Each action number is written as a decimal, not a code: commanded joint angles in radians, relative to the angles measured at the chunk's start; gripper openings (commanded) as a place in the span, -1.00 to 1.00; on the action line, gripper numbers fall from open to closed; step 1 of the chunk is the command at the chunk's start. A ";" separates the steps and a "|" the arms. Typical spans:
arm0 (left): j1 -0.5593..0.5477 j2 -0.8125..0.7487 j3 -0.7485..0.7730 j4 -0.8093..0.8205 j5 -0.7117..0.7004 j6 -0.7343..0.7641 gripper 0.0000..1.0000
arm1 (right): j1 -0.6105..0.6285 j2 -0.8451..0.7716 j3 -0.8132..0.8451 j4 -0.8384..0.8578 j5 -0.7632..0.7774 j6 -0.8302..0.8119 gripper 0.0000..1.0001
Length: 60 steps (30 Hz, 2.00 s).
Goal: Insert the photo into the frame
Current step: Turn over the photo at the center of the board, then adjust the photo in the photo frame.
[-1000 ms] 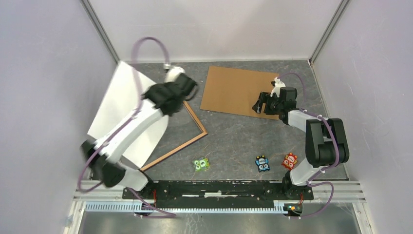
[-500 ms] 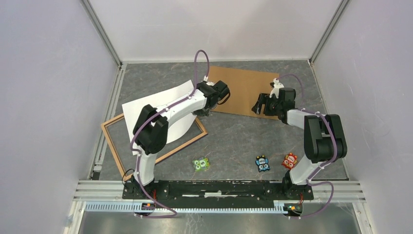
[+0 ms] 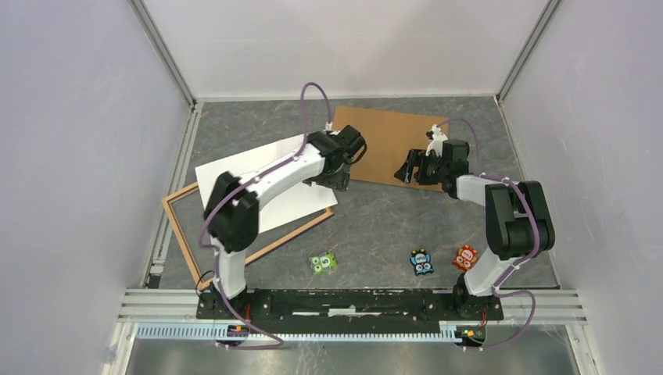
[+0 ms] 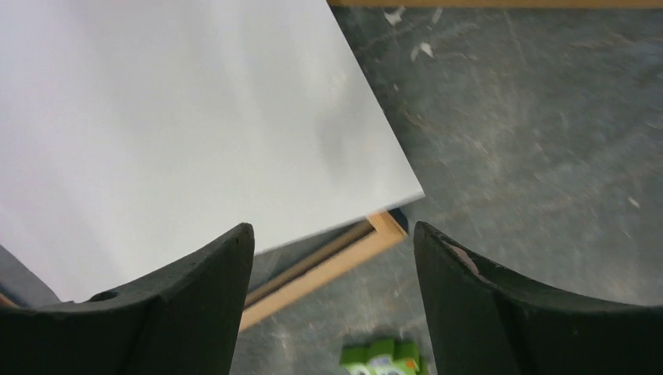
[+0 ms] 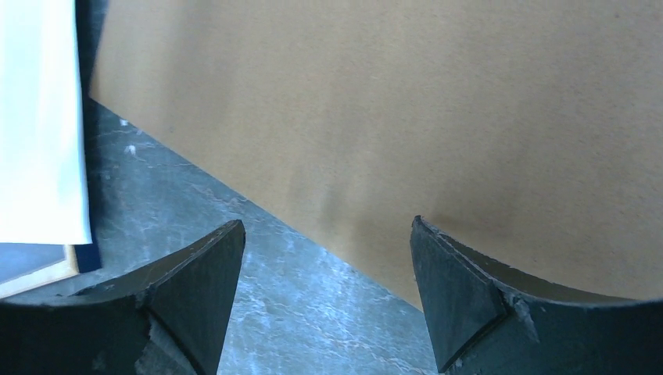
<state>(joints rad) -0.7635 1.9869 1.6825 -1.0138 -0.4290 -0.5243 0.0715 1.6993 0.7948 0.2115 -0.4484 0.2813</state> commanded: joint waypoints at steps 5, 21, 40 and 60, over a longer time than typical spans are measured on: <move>0.003 -0.428 0.024 0.121 0.390 0.208 1.00 | 0.125 -0.008 -0.048 0.198 -0.137 0.173 0.67; -0.002 -0.555 -0.149 0.370 0.491 0.250 1.00 | 0.419 0.251 -0.210 0.956 -0.165 0.719 0.31; -0.042 -0.631 -0.180 0.396 0.475 0.248 1.00 | 0.481 0.367 -0.050 0.843 -0.105 0.730 0.03; -0.048 -0.636 -0.192 0.402 0.455 0.261 1.00 | 0.525 0.465 0.122 0.847 -0.100 0.809 -0.79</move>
<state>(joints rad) -0.8059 1.3731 1.4982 -0.6540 0.0521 -0.3309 0.5938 2.1426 0.8749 1.0756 -0.5411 1.1065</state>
